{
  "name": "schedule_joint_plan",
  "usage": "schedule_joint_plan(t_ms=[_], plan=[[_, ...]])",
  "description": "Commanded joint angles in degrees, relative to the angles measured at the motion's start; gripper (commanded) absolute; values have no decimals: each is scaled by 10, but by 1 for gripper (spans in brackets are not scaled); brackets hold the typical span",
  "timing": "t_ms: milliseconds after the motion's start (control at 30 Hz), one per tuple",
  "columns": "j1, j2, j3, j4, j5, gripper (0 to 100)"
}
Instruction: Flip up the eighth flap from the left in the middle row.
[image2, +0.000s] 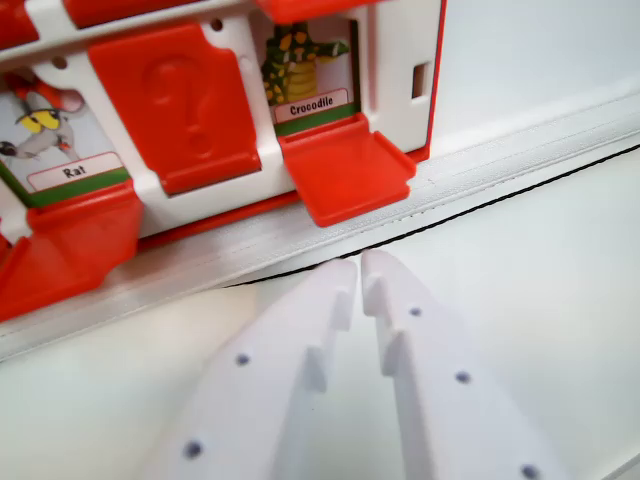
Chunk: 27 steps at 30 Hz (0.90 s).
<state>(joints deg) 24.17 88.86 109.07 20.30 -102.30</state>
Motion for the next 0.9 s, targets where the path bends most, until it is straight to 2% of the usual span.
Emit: schedule_joint_plan(t_ms=[0,400,600,867], plan=[[-1,4,-91,-4,15,0],[-25,-40,-137,-5,26,0],[-45,-89,-187,-12,7,0],[-43,-145,-259,-12,-3,0]])
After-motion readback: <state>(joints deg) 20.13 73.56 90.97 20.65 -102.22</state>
